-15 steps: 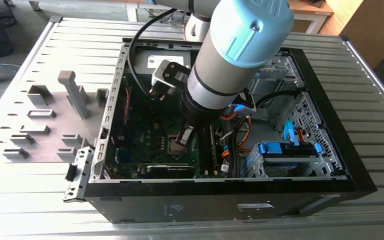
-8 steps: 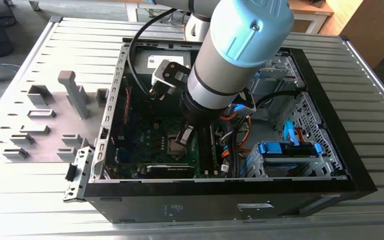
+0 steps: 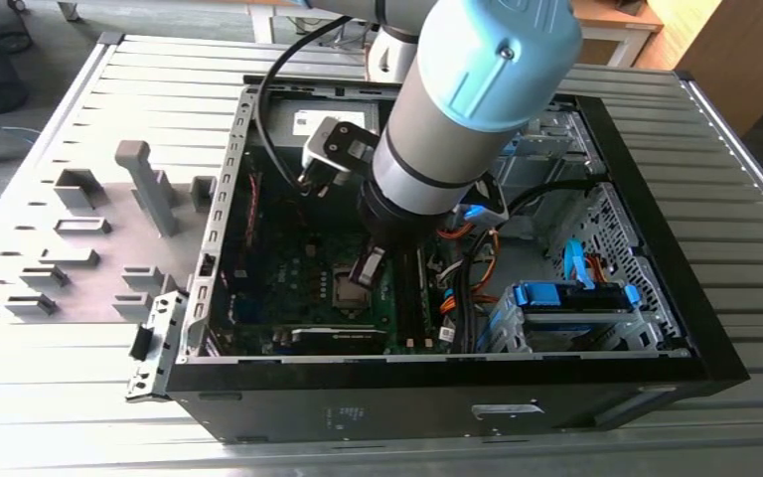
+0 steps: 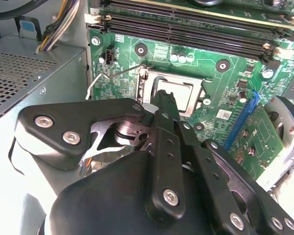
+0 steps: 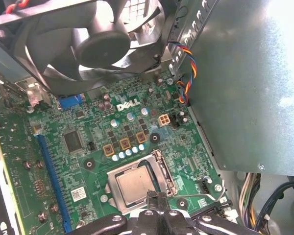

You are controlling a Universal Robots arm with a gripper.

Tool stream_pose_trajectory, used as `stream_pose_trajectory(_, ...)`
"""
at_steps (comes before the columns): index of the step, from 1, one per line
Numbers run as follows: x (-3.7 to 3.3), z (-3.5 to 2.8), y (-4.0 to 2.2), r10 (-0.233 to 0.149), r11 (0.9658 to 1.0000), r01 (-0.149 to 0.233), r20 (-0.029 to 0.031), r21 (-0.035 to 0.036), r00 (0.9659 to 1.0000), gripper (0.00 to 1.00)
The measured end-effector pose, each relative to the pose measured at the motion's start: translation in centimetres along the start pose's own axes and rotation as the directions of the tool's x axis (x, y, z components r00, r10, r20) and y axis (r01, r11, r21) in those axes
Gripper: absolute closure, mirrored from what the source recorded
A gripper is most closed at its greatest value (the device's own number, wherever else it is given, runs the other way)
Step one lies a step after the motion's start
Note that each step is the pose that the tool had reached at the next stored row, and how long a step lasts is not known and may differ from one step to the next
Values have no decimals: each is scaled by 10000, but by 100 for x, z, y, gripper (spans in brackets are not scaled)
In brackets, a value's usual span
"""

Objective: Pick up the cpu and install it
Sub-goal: 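Install the first cpu locking lever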

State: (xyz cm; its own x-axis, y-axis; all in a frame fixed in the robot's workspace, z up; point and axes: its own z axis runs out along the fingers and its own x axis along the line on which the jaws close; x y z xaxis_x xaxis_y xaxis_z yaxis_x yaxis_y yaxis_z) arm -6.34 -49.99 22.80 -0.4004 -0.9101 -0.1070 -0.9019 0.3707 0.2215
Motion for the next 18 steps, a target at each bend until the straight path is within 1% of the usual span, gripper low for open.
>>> stream_pose_trajectory(4, -47, 20, 7, 0, 10000, 0, 0, 0, 10000, 89)
stream_pose_trajectory(8, -111, 48, 18, 0, 10000, 0, 1, 0, 10000, 89)
stream_pose_trajectory(15, -258, 118, 40, 0, 10000, 0, 1, 0, 10000, 89)
stream_pose_trajectory(18, -309, 145, 49, 0, 10000, 0, 1, 0, 10000, 89)
